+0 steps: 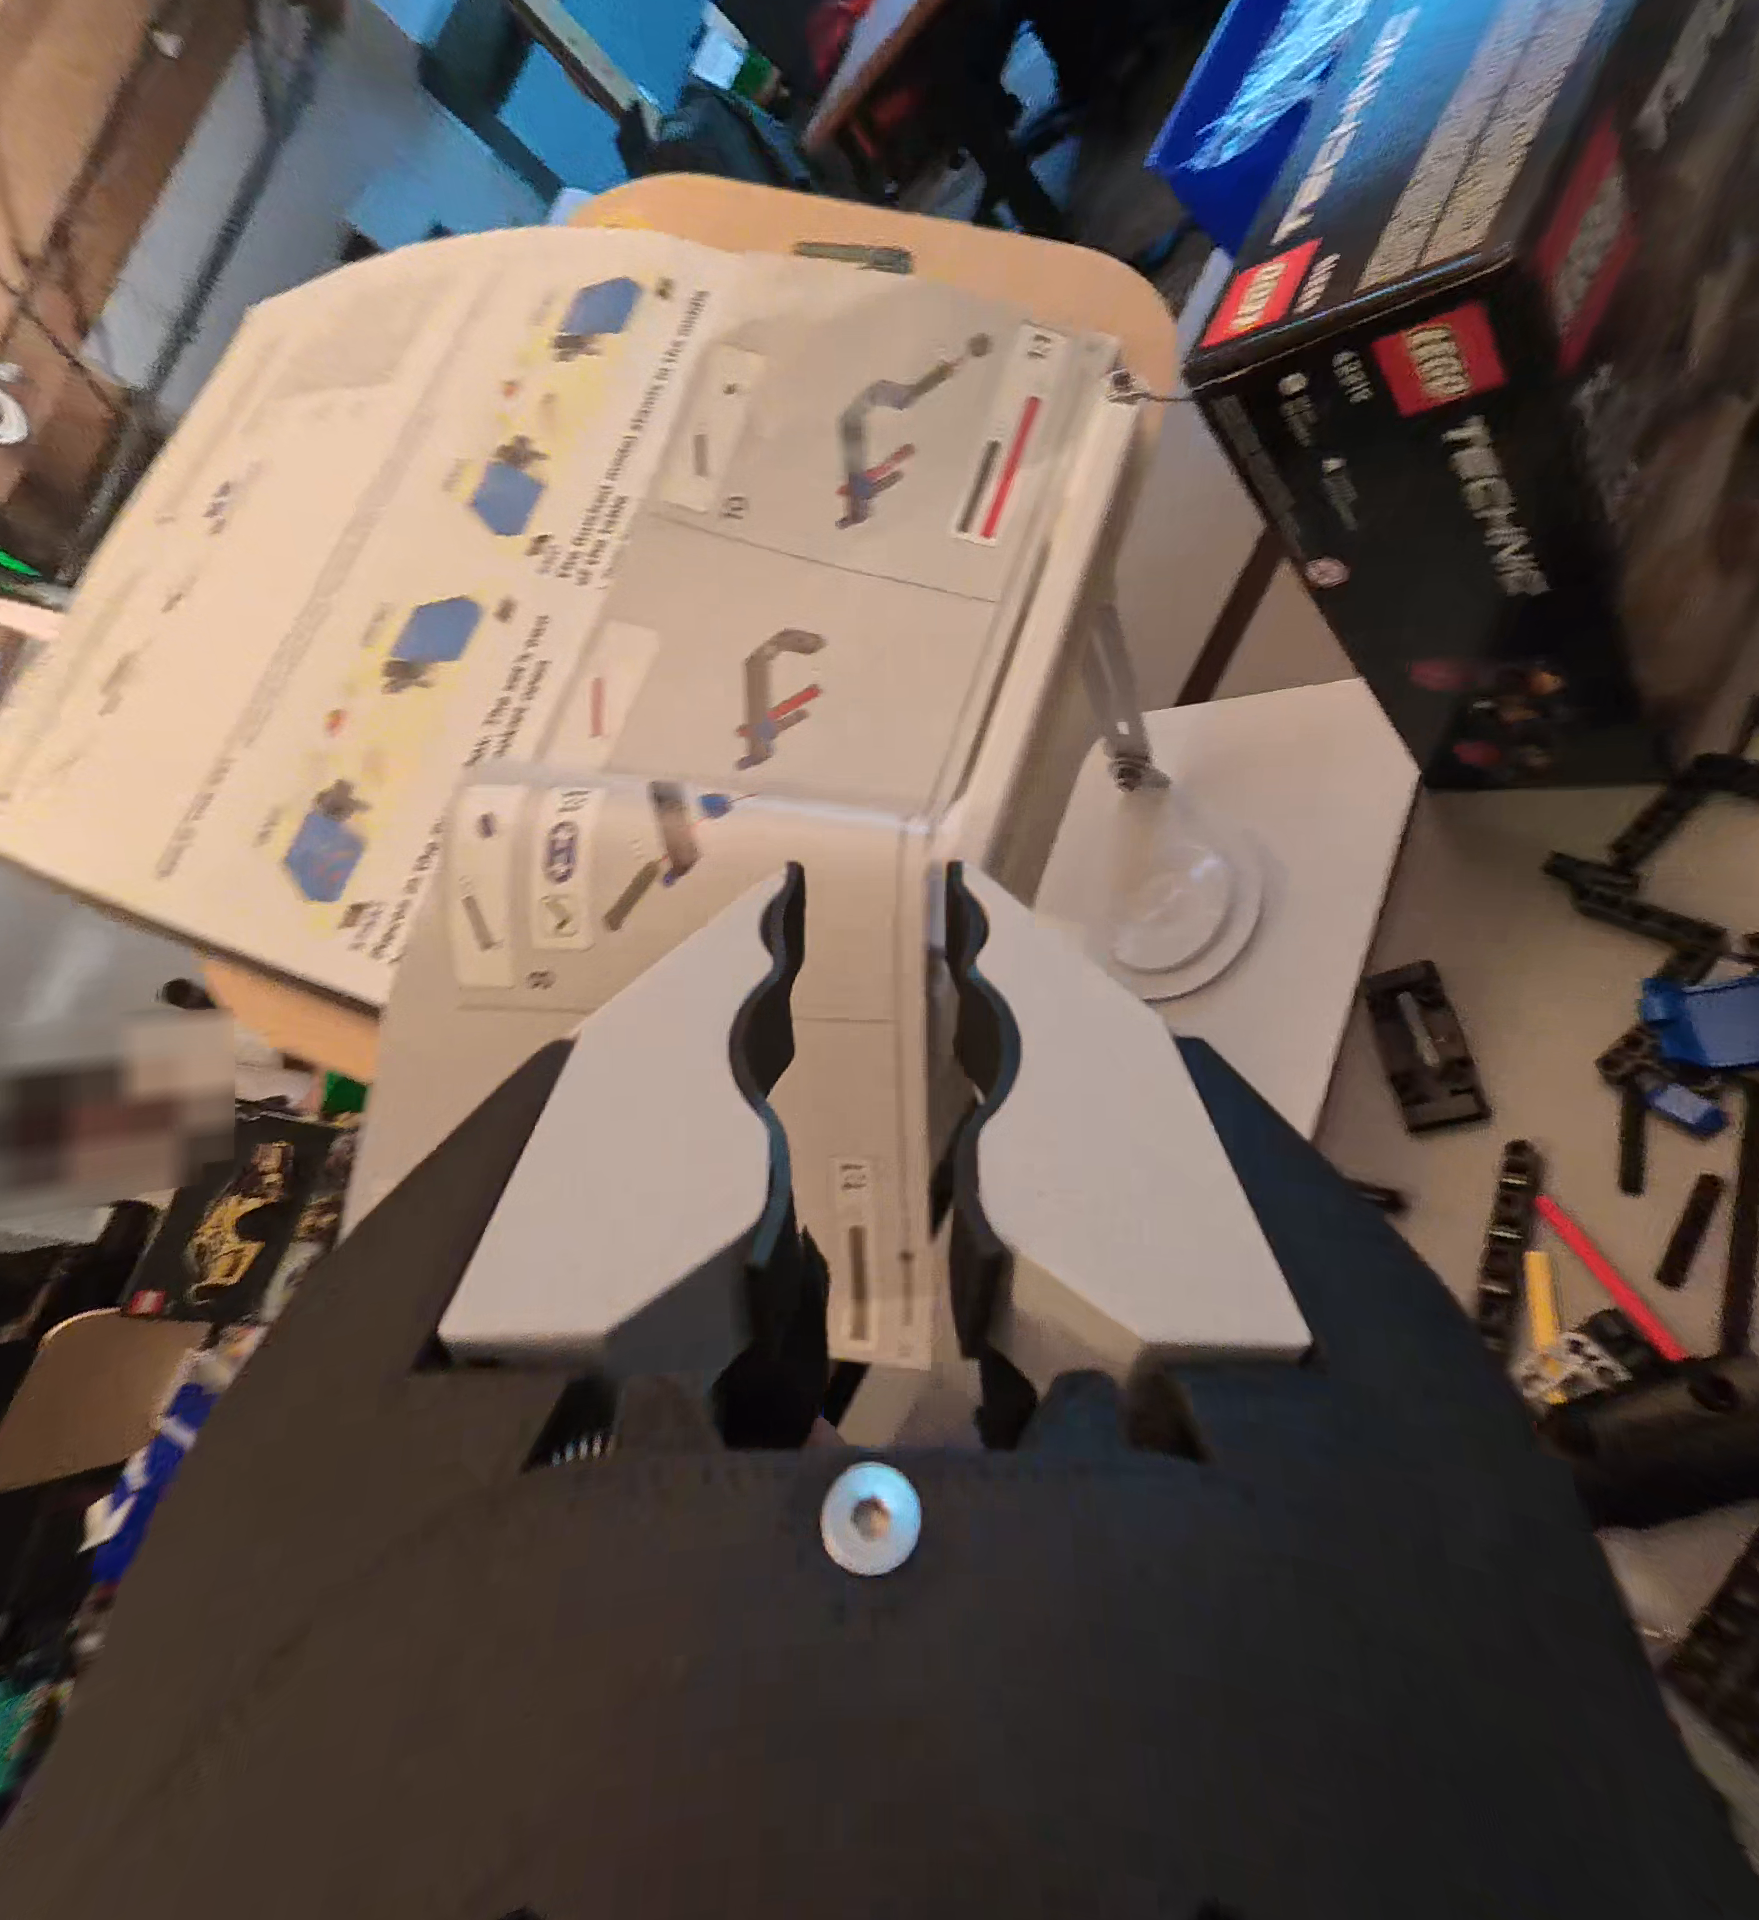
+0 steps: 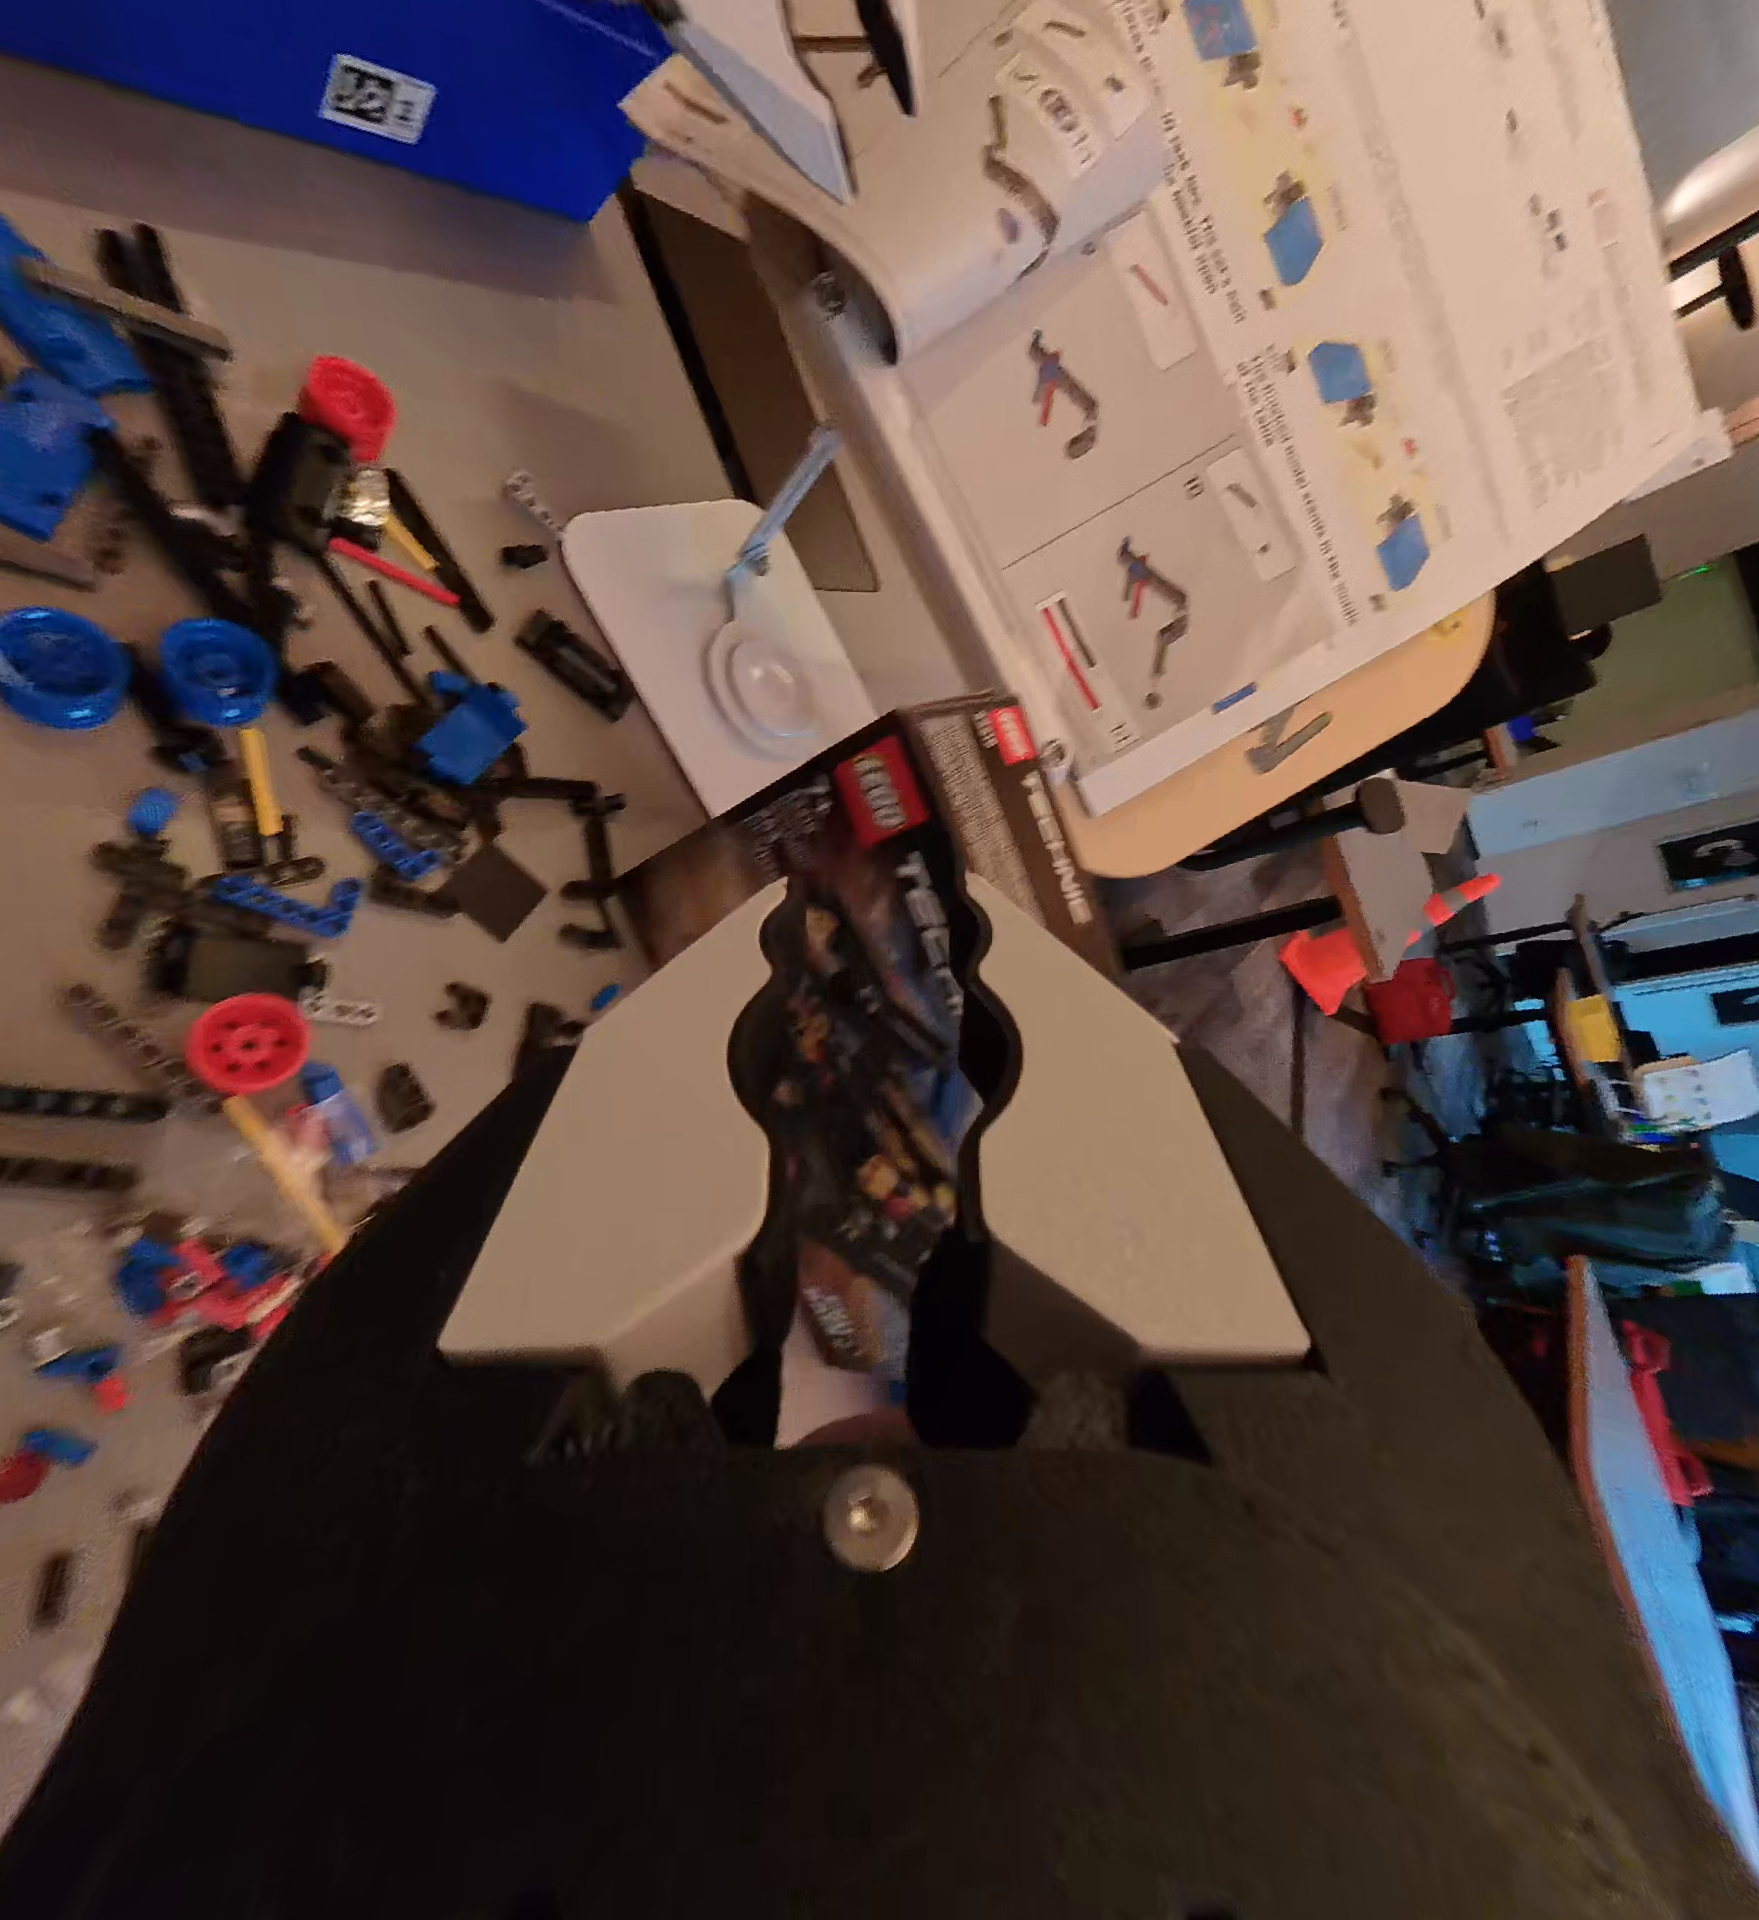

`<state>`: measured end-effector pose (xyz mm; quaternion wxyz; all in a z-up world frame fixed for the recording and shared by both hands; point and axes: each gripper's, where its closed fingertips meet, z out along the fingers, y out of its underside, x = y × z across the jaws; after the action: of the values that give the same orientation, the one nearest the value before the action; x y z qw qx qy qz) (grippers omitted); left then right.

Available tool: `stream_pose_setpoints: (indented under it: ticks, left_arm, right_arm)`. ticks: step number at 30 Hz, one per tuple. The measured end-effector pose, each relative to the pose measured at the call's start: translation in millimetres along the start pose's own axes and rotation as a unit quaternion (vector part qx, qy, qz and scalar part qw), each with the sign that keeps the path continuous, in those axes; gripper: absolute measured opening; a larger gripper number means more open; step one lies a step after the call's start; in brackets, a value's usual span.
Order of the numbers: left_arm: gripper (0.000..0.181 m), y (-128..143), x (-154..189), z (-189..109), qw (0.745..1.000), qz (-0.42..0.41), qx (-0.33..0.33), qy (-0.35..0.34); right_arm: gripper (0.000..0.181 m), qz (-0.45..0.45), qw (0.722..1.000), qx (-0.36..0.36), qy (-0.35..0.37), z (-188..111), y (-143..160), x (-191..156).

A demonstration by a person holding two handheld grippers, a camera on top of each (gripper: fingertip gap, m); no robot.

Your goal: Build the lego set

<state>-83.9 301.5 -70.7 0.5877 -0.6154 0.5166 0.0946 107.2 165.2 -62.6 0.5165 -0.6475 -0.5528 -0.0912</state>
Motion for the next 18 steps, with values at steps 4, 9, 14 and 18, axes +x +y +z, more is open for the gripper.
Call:
stream_pose_setpoints:
  ticks: [4,9,14,18]
  left_arm:
    - [0.031,-12,26,-15,0.999,-0.016,0.015,0.042]
    - [0.035,-18,109,-60,0.986,0.028,0.018,0.166]
    - [0.038,-11,197,-110,0.954,0.019,0.014,0.299]
    - [0.047,-1,256,-145,0.92,0.005,0.002,0.391]
  right_arm:
    - [0.029,0.047,0.998,0.013,-0.046,-19,20,-47]
    - [0.034,0.105,0.987,0.04,-0.119,-26,31,-112]
    - [0.035,0.129,0.972,0.054,-0.191,-20,30,-174]
    - [0.032,0.108,0.968,0.007,-0.227,-12,47,-211]
